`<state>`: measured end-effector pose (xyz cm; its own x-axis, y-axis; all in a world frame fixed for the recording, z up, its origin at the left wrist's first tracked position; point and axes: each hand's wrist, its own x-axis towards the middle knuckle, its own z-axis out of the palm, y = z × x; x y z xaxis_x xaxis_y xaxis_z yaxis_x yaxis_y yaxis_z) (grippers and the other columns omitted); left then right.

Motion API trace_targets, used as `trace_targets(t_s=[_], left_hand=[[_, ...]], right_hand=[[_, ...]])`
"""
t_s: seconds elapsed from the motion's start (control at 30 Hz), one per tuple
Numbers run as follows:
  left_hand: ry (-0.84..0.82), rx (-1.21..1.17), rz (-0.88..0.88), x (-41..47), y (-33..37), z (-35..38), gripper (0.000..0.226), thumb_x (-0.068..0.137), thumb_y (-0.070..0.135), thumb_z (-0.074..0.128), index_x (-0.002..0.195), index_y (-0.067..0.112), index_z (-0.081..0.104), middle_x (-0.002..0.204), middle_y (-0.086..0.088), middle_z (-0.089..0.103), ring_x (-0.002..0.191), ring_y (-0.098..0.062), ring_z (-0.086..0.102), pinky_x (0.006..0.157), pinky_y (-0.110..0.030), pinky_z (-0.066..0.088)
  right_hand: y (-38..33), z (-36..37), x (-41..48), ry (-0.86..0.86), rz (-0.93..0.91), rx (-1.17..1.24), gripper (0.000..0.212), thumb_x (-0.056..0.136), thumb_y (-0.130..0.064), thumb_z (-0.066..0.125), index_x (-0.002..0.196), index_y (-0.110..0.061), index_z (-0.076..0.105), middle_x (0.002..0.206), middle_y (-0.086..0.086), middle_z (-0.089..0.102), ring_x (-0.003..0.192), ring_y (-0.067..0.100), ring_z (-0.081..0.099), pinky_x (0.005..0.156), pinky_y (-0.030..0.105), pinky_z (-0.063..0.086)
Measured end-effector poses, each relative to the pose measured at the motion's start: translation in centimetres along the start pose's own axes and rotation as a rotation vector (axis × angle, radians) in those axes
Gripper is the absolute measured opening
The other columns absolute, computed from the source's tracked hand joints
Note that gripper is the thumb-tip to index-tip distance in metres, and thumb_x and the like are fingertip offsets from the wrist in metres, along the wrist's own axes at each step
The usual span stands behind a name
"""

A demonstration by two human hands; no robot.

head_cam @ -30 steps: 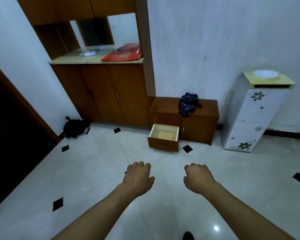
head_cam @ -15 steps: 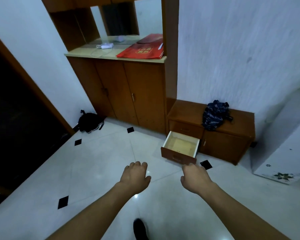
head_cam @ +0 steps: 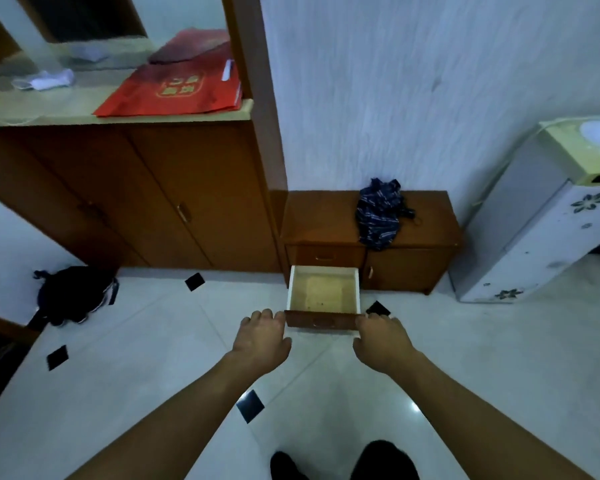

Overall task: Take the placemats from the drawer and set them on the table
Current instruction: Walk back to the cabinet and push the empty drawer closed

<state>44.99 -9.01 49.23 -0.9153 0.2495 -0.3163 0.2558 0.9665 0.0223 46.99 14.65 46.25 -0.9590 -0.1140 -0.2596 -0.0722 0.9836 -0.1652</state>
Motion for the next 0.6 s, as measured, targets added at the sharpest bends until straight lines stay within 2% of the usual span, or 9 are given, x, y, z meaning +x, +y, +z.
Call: trace_targets(t_s=[0.1,0.23,0.37,0.47,0.6], left_hand=[[-0.030,-0.015,0.034,4.4,-0.3,0.1,0.038,0.091,0.041,0.048,0.119,0.015,0.051,0.112,-0.009,0.059,0.103,-0.027,0.053,0.087,-0.038,0.043],[-0.043,-0.019,0.051,10.3,0.0,1.0,0.037,0.091,0.041,0.047,0.115,0.014,0.053,0.109,-0.009,0.060,0.101,-0.026,0.053,0.083,-0.037,0.042],[-0.079,-0.036,0.022,17.1,0.5,3.8,0.042,0.094,0.042,0.044,0.124,0.014,0.050,0.112,-0.008,0.059,0.103,-0.025,0.052,0.085,-0.036,0.041],[-0.151,-0.015,0.002,22.2,0.8,7.4,0.041,0.094,0.041,0.043,0.123,0.013,0.050,0.113,-0.007,0.058,0.104,-0.024,0.051,0.087,-0.035,0.039],[-0.208,-0.013,0.007,29.4,1.0,14.0,0.038,0.092,0.040,0.045,0.118,0.013,0.055,0.108,-0.008,0.060,0.100,-0.025,0.053,0.083,-0.035,0.042]], right_hand=[[1.3,0.8,2.4,-0.017,0.047,0.003,0.032,0.087,-0.027,0.051,0.116,-0.014,0.056,0.114,0.010,0.062,0.105,0.029,0.057,0.087,0.035,0.040],[4.1,2.7,7.4,-0.072,0.090,0.018,0.032,0.087,-0.028,0.048,0.115,-0.015,0.057,0.113,0.008,0.061,0.103,0.027,0.056,0.083,0.033,0.039],[7.4,5.5,14.4,-0.066,0.060,0.170,0.035,0.086,-0.025,0.051,0.119,-0.013,0.057,0.110,0.010,0.064,0.101,0.028,0.058,0.082,0.032,0.040],[9.7,8.8,19.6,-0.101,0.003,0.219,0.028,0.088,-0.026,0.049,0.110,-0.011,0.059,0.108,0.011,0.063,0.098,0.027,0.058,0.078,0.032,0.042],[12.4,14.8,25.3,-0.208,-0.036,0.202,0.021,0.087,-0.025,0.050,0.094,-0.008,0.061,0.092,0.014,0.063,0.085,0.030,0.060,0.068,0.033,0.042]])
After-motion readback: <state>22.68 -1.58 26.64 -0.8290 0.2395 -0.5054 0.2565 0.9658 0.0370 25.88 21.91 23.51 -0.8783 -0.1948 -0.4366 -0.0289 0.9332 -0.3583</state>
